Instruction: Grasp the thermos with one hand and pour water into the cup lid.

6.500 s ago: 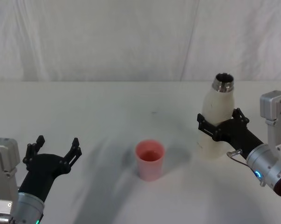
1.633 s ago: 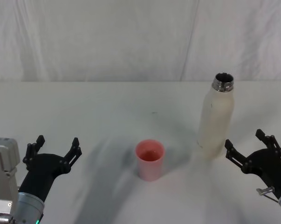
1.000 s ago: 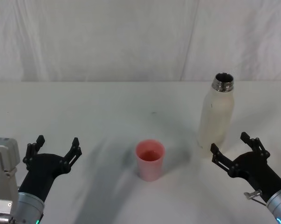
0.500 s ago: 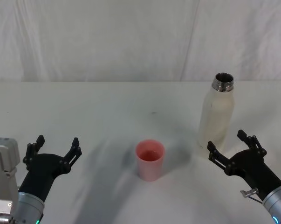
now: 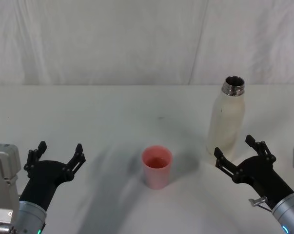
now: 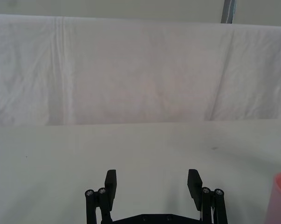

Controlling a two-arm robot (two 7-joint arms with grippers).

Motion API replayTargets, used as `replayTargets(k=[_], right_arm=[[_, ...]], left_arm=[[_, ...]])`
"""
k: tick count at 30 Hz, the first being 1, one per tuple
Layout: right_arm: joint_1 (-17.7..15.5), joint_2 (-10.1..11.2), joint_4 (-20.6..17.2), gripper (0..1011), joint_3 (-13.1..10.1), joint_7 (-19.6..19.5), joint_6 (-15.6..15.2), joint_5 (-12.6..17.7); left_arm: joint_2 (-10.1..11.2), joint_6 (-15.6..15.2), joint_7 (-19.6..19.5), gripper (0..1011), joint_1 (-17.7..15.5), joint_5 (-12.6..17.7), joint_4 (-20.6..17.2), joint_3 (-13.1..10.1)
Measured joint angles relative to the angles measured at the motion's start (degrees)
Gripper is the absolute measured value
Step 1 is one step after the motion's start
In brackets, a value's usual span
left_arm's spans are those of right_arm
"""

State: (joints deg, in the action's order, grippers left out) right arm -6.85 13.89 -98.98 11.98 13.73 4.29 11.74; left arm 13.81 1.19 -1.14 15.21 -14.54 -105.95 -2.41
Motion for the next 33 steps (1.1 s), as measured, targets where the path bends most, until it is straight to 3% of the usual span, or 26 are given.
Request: replayTargets(k=[12,33], right_arm=[[0.2,1.1,1.2,1001,1.2,0.9,3.6,-3.4],[-1.0,0.8,0.3,1001,0.4,-0.2,1.4,-4.1]], left_arm=[[0.0,0.0,0.0,1001,0.0,0.0,0.0,0.0],[0.0,0.0,0.0,1001,0.0,0.0,0.0,0.0]])
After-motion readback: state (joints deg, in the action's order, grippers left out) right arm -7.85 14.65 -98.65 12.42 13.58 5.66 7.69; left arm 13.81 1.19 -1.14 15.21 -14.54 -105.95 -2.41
